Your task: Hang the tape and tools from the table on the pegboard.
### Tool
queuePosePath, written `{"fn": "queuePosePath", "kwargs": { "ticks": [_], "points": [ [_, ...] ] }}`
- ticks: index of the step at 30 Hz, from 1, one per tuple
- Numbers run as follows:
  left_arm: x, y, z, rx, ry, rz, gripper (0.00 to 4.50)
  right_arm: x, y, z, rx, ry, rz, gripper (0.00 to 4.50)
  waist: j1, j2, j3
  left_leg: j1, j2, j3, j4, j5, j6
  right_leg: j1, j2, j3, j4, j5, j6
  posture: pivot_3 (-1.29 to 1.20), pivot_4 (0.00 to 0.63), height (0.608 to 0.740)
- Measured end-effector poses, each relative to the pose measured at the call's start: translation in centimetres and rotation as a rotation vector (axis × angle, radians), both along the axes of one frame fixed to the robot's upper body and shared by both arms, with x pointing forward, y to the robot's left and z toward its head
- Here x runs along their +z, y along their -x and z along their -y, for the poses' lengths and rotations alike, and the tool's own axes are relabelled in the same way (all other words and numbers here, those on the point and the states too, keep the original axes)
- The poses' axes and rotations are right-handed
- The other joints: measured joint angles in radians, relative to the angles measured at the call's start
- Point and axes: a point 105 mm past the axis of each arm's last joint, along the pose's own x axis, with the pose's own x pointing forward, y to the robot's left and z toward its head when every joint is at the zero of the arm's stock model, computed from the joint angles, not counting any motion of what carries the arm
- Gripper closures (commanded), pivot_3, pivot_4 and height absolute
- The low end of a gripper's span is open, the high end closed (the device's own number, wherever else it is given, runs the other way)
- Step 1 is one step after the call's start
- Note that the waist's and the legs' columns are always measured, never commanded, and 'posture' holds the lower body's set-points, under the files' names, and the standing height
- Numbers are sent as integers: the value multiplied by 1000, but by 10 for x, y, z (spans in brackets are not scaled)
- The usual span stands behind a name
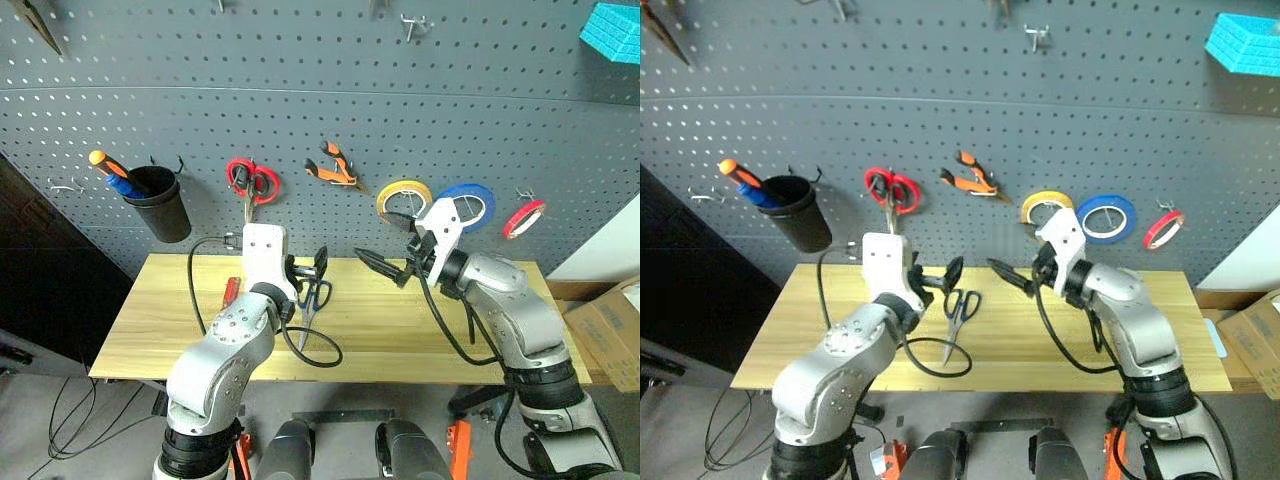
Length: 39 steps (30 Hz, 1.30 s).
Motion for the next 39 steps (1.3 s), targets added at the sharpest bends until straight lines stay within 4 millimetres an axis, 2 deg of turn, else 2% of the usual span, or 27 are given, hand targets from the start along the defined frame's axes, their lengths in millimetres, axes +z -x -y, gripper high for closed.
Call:
{"fn": "queuePosePath", "kwargs": {
  "ticks": [2, 7, 16, 24, 33, 39],
  "points": [
    [-10, -3, -2, 16, -40, -31, 0, -2, 7, 0, 38, 25, -11, 21, -4, 0, 1, 0, 0, 0, 0, 0, 0, 0, 0, 0, 0, 0, 0, 25, 177, 740],
    [-52, -12, -5, 51, -132, -158, 0, -5, 23, -5, 156, 81, -41, 21, -11, -1, 13, 0, 0, 0, 0, 0, 0, 0, -1, 0, 0, 0, 0, 3, 205, 740],
    [-105, -13, 5, 72, -108, -341, 0, -21, 41, -14, 283, 162, -67, 21, -17, -3, 51, -3, 0, 0, 0, -1, 0, -3, -2, -1, 0, 0, 2, -25, 256, 740],
    [-117, -9, -2, 87, -130, -405, 0, -34, 40, -5, 278, 259, -62, 21, -30, -5, 72, -16, -1, -1, 1, 0, 0, -15, -3, -1, 0, 4, 9, -40, 282, 740],
    [-135, -4, 0, 83, -173, -471, 0, -39, 40, -3, 279, 295, -68, 21, -40, -6, 91, -16, -1, 0, 2, 0, 0, -15, -3, -1, 1, 4, 9, -47, 303, 740],
    [-136, -7, -2, 99, -177, -478, 0, -36, 41, -6, 308, 296, -64, 21, -40, -7, 105, -17, -1, 0, 1, 0, 0, -16, -3, -1, 0, 4, 10, -44, 316, 740]
  ]
}}
